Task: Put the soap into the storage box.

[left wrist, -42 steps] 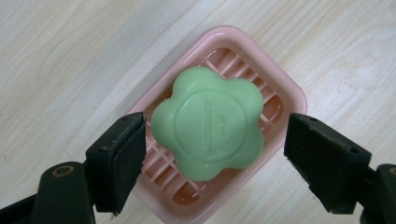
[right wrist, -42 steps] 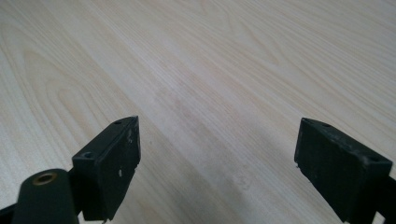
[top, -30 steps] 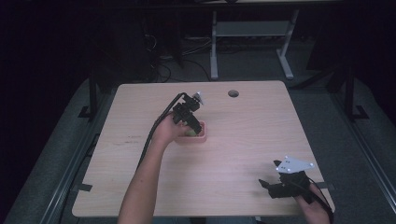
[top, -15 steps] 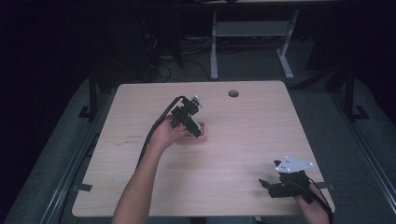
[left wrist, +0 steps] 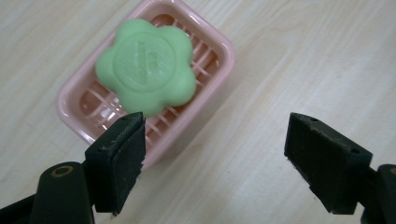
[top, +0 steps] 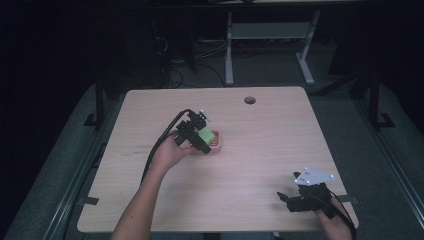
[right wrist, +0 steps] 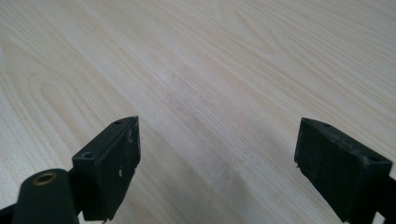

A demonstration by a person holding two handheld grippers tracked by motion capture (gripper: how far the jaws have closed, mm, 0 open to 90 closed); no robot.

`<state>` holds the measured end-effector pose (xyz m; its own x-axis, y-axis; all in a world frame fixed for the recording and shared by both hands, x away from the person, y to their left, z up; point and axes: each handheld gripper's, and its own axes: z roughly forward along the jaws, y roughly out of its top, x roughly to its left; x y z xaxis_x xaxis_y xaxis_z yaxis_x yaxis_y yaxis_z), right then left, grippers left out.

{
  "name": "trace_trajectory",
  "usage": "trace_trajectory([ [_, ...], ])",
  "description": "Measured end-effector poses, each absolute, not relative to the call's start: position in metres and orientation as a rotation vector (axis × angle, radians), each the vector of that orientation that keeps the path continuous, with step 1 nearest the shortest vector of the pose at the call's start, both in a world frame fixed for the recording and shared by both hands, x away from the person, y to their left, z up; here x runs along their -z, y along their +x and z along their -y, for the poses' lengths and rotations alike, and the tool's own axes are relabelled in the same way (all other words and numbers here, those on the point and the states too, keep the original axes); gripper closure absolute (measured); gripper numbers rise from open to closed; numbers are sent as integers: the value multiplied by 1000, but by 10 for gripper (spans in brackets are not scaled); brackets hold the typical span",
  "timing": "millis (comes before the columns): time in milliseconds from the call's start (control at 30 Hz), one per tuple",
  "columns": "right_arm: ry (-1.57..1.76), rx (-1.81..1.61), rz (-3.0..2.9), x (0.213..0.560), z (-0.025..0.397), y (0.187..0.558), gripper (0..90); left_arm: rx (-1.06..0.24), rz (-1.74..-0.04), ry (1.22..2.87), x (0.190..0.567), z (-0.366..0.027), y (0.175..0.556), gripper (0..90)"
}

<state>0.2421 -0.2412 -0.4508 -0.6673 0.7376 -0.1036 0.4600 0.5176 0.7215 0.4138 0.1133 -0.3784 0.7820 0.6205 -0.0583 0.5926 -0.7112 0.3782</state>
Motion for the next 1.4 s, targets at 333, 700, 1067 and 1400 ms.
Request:
trace_trajectory([
  [333,999,-934,-2359,452,241,243,138,-106,-929,2552,380,-131,398,205],
  [700,1006,-933,-2355,454,241,242,138,-94,-913,2530,389,-147,379,204],
  [1067,1018,-923,-2354,455,242,242,139,-115,-880,2516,387,-160,363,205],
  [1400,1016,-912,-2355,456,242,243,139,-129,-864,2514,388,-165,349,205],
])
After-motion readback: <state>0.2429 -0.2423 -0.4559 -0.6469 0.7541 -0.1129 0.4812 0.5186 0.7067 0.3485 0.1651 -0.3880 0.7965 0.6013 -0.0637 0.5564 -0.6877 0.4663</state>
